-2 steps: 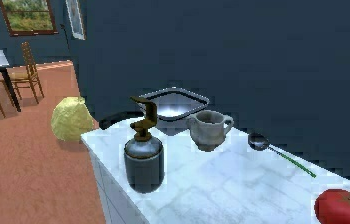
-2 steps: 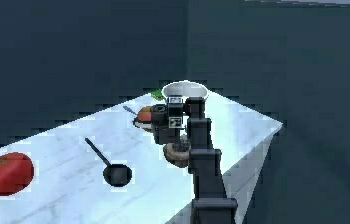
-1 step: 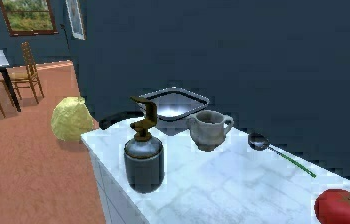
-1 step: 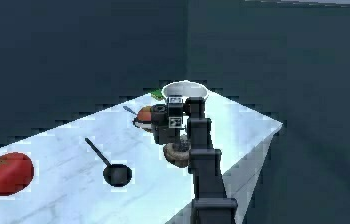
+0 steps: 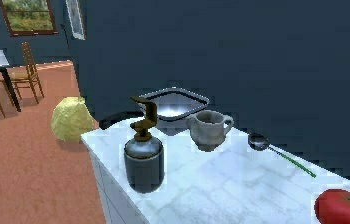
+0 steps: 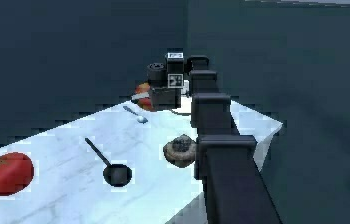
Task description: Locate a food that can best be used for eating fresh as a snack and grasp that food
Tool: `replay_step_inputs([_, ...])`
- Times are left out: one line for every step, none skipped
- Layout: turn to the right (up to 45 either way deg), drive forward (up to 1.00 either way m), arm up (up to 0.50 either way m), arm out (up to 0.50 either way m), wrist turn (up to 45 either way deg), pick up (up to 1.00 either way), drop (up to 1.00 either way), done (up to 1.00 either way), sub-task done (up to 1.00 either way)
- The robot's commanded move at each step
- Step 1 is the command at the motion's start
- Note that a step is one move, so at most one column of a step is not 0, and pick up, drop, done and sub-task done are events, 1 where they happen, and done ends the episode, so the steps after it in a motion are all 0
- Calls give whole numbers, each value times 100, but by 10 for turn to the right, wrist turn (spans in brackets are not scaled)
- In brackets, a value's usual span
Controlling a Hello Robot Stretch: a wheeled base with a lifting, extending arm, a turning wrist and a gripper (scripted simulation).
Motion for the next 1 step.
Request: replay_step_inputs([0,0,0,0,0,0,0,100,0])
